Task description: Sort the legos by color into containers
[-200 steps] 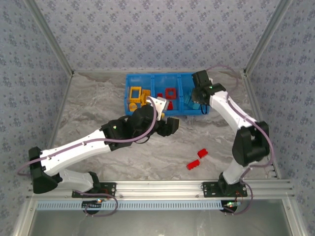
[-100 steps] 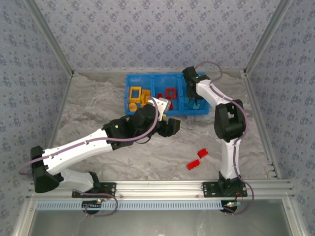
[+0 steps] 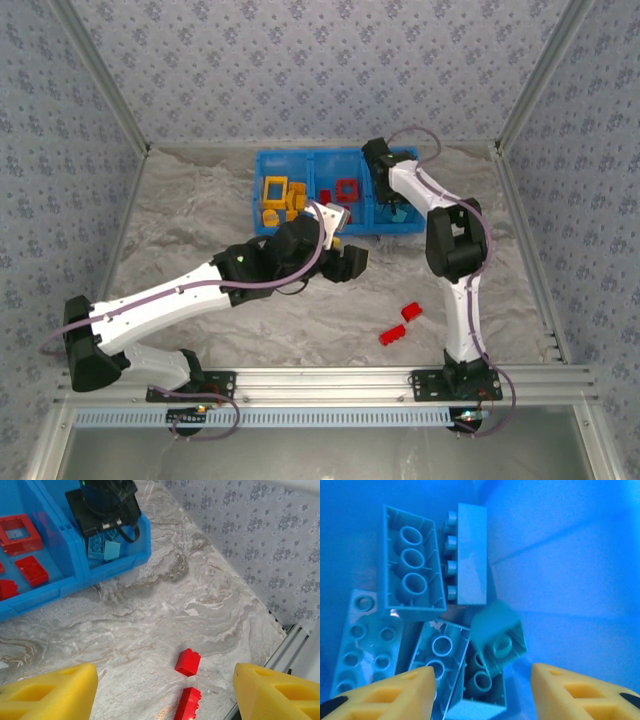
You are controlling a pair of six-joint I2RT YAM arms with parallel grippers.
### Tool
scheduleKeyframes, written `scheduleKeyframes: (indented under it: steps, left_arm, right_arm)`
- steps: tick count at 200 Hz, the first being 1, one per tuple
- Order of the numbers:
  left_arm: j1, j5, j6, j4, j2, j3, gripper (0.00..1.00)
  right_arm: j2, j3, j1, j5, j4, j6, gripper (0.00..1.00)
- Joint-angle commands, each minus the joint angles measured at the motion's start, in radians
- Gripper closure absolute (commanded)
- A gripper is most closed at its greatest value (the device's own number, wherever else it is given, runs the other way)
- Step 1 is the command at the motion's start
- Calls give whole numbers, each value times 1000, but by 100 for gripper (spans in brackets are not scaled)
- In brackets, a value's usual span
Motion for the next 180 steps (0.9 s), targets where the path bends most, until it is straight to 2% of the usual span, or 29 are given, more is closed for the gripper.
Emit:
scheduleKeyframes:
  steps: [1, 33, 64, 92, 124, 146, 180]
  left_arm:
    - [0, 46, 2, 21, 21, -16, 29]
    - [-18, 159, 62, -4, 97, -18, 30]
    - [-93, 249, 213, -103, 255, 38, 30]
    - [-190, 212, 305, -198, 426, 127, 29]
    - [-251, 148, 319, -245, 580, 224, 26]
    - [-265, 130, 323, -249, 649, 269, 26]
    - [-274, 107, 325, -256, 734, 320, 28]
  right_arm:
    - [-143, 45, 20, 38, -44, 11, 45]
    - [-321, -13, 26, 10, -49, 30, 50]
    - [-599, -267, 43, -138, -41, 77, 52]
    - [-916, -559, 43, -318, -83, 165, 50]
    - [-1280, -768, 31, -500, -175, 235, 45]
    - [-1459, -789, 23, -568, -278, 281, 42]
    - [-1566, -734, 20, -555, -486, 345, 45]
